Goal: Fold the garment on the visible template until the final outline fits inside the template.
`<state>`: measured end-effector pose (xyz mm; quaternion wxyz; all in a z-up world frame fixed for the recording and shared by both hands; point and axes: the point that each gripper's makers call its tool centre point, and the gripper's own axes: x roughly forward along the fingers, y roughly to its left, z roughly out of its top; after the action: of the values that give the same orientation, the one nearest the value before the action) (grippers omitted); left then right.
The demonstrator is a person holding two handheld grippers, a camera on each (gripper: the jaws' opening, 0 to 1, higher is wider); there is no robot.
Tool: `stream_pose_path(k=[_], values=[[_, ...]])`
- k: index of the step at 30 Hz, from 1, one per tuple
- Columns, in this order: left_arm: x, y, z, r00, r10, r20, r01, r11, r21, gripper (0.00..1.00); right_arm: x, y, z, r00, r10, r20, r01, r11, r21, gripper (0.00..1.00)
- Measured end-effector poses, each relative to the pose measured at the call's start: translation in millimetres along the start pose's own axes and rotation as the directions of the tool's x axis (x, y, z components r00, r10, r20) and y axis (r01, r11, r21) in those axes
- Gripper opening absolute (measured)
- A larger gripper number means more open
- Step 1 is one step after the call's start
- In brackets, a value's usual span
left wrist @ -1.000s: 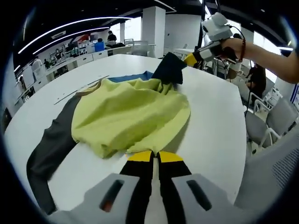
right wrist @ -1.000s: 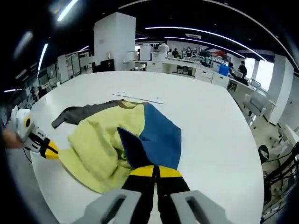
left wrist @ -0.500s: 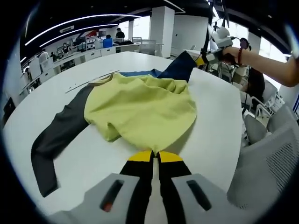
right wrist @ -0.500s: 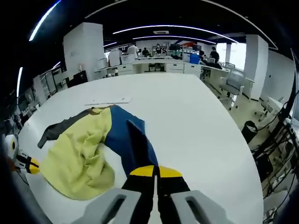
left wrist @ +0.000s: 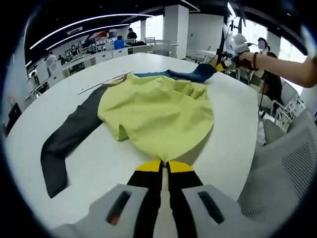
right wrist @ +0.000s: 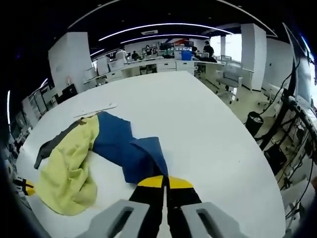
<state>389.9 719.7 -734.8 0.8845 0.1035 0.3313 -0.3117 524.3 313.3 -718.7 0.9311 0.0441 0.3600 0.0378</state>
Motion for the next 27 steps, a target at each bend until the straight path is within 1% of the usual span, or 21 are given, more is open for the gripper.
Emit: stream_pose_path(k=[1, 4, 6, 9, 12, 14, 16, 17, 18, 19, 20, 22, 26, 27], values=[[-0.6, 0.1, -0.4, 1.000, 0.002, 0.000, -0.002, 1.000, -0.001, 0.00, 0.1, -1.0, -0.7, 1.000, -0.002, -0.001, 0.002, 1.000, 0.005, 0.00], [-3.2, 0.9, -1.7, 1.000, 0.008, 0.000, -0.008, 1.000, -0.010, 0.00, 0.0, -11.6, -5.1, 1.000, -0.026, 0.002, 0.026, 0.997, 0.073, 0.00], [-4.5, 2.4, -2.6, 1.000, 0.012, -0.002, -0.012, 1.000, -0.012, 0.00, -1.2, -18.4, -8.4, 0.999, -0.046, 0.001, 0.046, 0.994, 0.094, 0.00], [-6.5, 5.2, -4.2, 1.000, 0.021, -0.006, -0.021, 1.000, -0.012, 0.00, -1.3, -23.5, -12.5, 0.998, -0.055, 0.001, 0.055, 0.993, 0.101, 0.00], [-8.1, 7.4, -6.4, 1.000, 0.027, -0.012, -0.027, 0.999, -0.018, 0.00, -2.1, -23.9, -15.8, 0.998, -0.057, 0.012, 0.055, 0.991, 0.124, 0.00], [-9.2, 7.8, -8.3, 0.999, 0.032, -0.021, -0.032, 0.999, -0.021, 0.00, -1.7, -26.9, -19.2, 0.998, -0.069, 0.011, 0.067, 0.989, 0.132, 0.00], [-10.1, 7.9, -9.4, 0.999, 0.036, -0.024, -0.037, 0.999, -0.019, 0.00, -1.8, -30.1, -21.2, 0.997, -0.077, 0.016, 0.073, 0.982, 0.175, 0.00], [-10.5, 7.5, -9.8, 0.999, 0.036, -0.025, -0.036, 0.999, -0.018, 0.00, -1.8, -31.0, -22.4, 0.997, -0.080, 0.015, 0.075, 0.974, 0.212, 0.00], [-11.2, 6.9, -10.3, 0.999, 0.035, -0.026, -0.036, 0.999, -0.017, 0.00, -1.9, -33.0, -23.1, 0.997, -0.080, 0.017, 0.073, 0.961, 0.268, 0.00], [-11.6, 6.6, -10.8, 0.999, 0.035, -0.028, -0.035, 0.999, -0.015, 0.00, -1.8, -34.6, -22.6, 0.996, -0.081, 0.024, 0.070, 0.952, 0.297, 0.00], [-12.1, 6.0, -11.5, 0.999, 0.035, -0.031, -0.035, 0.999, -0.010, 0.00, -1.9, -37.9, -23.1, 0.996, -0.085, 0.025, 0.072, 0.939, 0.335, 0.00], [-13.0, 5.4, -12.6, 0.999, 0.038, -0.036, -0.038, 0.999, -0.001, 0.00, -4.3, -40.9, -26.3, 0.995, -0.096, 0.010, 0.087, 0.939, 0.333, 0.00], [-14.3, 4.8, -13.7, 0.998, 0.046, -0.041, -0.046, 0.999, 0.021, 0.00, -8.6, -40.8, -29.3, 0.994, -0.113, -0.008, 0.110, 0.945, 0.308, 0.00], [-14.4, 4.8, -14.2, 0.998, 0.048, -0.042, -0.047, 0.999, 0.025, 0.00, -11.5, -42.0, -31.2, 0.992, -0.128, -0.019, 0.128, 0.949, 0.287, 0.00]])
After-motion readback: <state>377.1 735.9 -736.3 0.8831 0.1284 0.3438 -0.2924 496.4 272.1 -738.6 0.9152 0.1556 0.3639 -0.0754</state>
